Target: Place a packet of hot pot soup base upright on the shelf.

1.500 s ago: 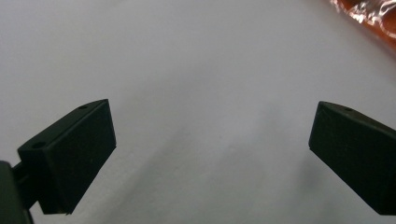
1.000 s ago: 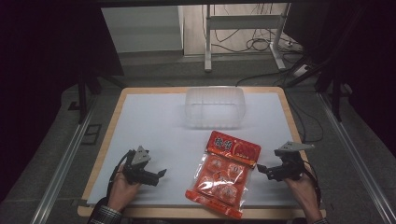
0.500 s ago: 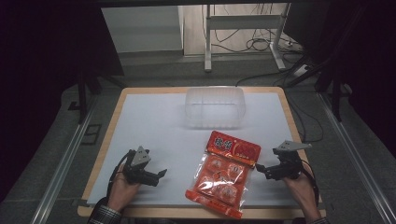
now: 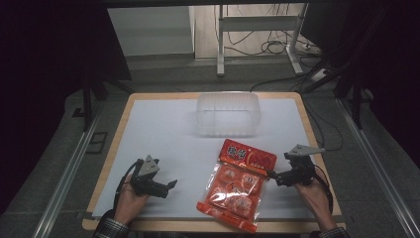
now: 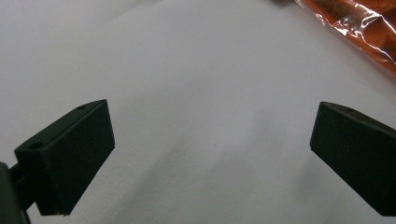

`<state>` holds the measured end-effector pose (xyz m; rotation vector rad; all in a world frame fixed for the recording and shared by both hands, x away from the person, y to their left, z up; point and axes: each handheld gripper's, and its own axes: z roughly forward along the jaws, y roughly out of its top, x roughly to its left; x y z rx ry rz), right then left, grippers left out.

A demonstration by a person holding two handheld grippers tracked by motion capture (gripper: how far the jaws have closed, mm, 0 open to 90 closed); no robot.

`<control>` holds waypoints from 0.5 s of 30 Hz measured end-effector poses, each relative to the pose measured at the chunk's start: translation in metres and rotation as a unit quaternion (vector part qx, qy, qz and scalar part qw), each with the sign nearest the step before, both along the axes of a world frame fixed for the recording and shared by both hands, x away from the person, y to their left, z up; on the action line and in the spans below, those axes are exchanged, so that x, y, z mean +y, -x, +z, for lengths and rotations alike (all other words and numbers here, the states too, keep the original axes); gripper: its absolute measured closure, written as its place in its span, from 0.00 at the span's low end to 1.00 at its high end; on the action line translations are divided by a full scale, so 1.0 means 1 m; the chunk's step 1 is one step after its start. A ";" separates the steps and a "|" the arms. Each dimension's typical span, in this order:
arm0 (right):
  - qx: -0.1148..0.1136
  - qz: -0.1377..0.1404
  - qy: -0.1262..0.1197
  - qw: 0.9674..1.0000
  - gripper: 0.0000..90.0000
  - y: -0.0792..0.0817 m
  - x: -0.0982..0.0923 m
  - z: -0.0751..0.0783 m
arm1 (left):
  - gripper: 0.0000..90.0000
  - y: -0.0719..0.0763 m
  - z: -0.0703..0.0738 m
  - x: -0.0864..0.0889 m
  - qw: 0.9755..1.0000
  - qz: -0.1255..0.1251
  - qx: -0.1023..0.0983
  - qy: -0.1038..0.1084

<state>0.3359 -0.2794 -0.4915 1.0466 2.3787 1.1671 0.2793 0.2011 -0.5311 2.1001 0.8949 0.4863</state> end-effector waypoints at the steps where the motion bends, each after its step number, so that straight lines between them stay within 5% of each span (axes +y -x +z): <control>1: -0.001 0.001 -0.001 1.000 0.00 -0.002 0.001 0.000 | 0.00 0.000 0.000 0.000 1.000 0.000 0.000 0.000; 15: 0.012 0.008 0.000 1.000 0.00 -0.024 0.011 -0.004 | 0.00 -0.001 -0.002 0.000 1.000 0.000 0.007 -0.005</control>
